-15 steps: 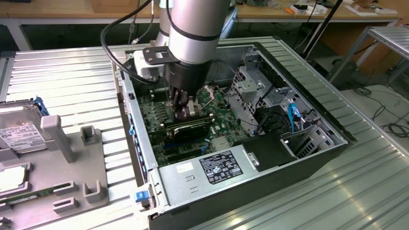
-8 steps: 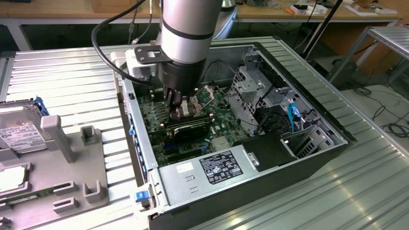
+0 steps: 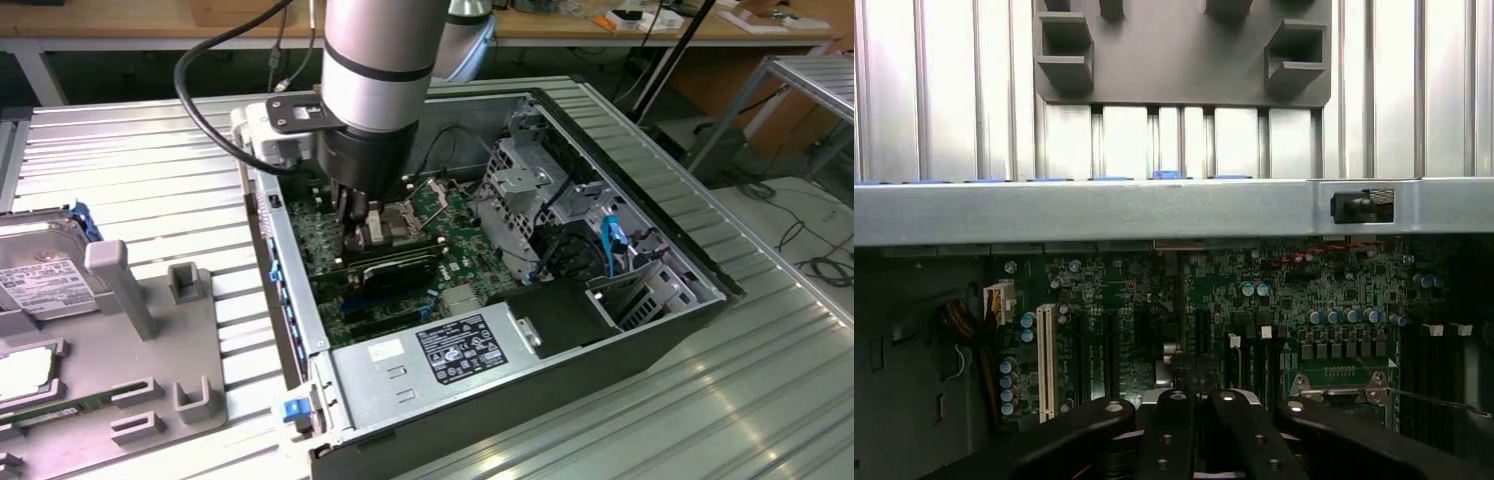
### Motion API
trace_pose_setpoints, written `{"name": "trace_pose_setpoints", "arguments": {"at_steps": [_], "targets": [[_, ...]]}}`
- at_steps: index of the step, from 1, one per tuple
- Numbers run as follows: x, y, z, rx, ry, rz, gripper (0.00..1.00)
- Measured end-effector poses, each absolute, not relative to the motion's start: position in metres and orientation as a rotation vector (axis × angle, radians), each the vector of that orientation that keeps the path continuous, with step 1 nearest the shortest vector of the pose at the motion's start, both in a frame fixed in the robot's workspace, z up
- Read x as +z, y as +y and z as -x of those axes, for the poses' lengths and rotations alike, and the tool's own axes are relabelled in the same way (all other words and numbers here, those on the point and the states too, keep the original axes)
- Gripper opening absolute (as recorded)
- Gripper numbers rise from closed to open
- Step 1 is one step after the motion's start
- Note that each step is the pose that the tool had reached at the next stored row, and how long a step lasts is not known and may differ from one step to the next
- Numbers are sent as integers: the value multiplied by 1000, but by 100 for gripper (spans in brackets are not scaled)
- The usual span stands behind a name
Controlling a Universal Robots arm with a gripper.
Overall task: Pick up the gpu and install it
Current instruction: 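Press down on the gpu until it lock into place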
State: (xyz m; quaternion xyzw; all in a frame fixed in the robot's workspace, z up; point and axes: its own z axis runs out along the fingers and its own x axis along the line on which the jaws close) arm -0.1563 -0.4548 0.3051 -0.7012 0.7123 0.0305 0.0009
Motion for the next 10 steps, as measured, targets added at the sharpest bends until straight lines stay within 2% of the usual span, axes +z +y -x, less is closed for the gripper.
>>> {"name": "trace_pose_setpoints", "arguments": {"at_steps": [5, 10], "targets": [[305, -455, 168, 96, 2236, 2202, 11], [307, -455, 174, 118, 2246, 2211, 11]]}}
